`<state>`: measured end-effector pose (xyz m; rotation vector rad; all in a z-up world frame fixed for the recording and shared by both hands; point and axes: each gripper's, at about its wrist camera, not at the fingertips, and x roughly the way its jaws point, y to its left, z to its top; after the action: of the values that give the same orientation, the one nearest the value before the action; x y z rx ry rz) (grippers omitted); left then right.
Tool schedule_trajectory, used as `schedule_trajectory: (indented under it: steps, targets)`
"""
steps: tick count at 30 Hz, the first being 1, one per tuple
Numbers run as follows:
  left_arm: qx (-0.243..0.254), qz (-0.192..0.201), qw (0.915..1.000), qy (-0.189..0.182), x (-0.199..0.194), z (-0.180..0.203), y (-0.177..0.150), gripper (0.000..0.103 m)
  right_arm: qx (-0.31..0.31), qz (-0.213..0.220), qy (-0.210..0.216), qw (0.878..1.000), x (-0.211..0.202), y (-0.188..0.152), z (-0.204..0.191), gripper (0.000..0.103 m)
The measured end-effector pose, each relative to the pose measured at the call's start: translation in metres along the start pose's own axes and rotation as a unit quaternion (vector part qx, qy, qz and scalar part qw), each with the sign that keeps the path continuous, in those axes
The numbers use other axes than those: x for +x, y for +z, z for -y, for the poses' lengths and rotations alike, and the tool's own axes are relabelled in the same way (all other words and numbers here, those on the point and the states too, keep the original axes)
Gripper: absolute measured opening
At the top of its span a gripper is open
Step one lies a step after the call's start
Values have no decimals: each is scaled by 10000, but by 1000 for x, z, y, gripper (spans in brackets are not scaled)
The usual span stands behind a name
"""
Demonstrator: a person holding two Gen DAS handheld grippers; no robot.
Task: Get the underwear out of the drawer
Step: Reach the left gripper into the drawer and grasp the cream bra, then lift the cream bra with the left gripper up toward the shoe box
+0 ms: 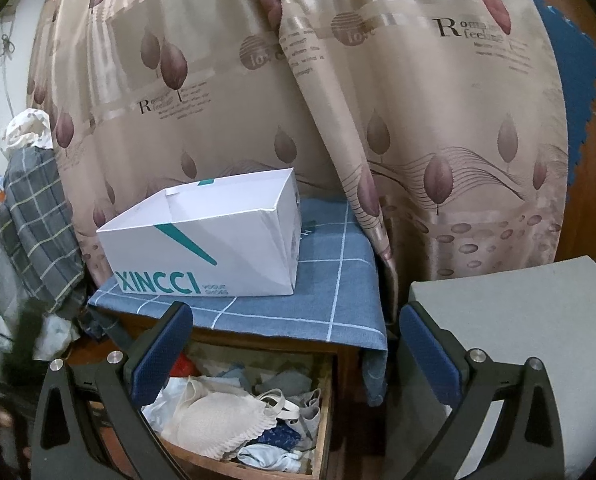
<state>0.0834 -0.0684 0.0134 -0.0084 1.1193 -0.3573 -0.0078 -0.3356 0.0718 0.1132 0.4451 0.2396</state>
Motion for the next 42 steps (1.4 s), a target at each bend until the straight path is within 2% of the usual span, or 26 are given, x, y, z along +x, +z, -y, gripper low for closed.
schedule_trajectory:
  steps: [5, 8, 11, 14, 16, 17, 20, 23, 25, 26, 27, 28, 30, 34, 39, 42]
  targets:
    - [152, -536, 9984, 50, 47, 16, 17, 100, 181, 34, 47, 9998, -3, 1, 9, 103]
    - [251, -794, 9960, 337, 76, 22, 22, 100, 287, 56, 87, 9995, -5, 1, 13, 103]
    - [326, -1195, 9916, 358, 102, 21, 20, 100, 352, 77, 98, 9993, -6, 1, 16, 103]
    - [622, -1478, 9850, 638, 124, 27, 15, 100, 425, 102, 143, 9989, -8, 1, 19, 103]
    - [873, -1688, 9783, 829, 139, 31, 9, 100, 474, 108, 169, 9987, -8, 1, 21, 103]
    - [1017, -1870, 9721, 990, 150, 32, 3, 100, 489, 108, 176, 9986, -8, 1, 22, 103]
    - [822, -2012, 9721, 888, 161, 21, 0, 100, 520, 111, 201, 9984, -8, 2, 22, 103]
    - [577, -2167, 9730, 548, 173, 8, -4, 100, 513, 106, 208, 9984, -9, 1, 22, 103]
    - [523, -2211, 9726, 495, 181, 2, -9, 100, 494, 94, 205, 9985, -9, 1, 22, 103]
    - [502, -2196, 9732, 471, 182, 1, -11, 97, 484, 86, 204, 9986, -9, 1, 22, 103]
    - [466, -2129, 9746, 509, 182, 0, -14, 66, 472, 77, 204, 9986, -9, 1, 22, 103]
    - [467, -2093, 9744, 676, 182, -2, -15, 50, 460, 69, 198, 9987, -9, 1, 21, 103]
    - [241, -1973, 9786, 542, 179, -7, -19, 35, 438, 50, 193, 9988, -8, 1, 20, 103]
    - [152, -1599, 9861, 437, 166, -8, -34, 30, 446, 29, 173, 9988, -7, 1, 19, 103]
    - [237, -762, 9962, 333, 124, 8, -61, 29, 495, 14, 155, 9987, -5, 1, 20, 103]
    - [68, -150, 9995, 276, 87, 12, -76, 29, 472, -1, 155, 9988, -4, 1, 20, 103]
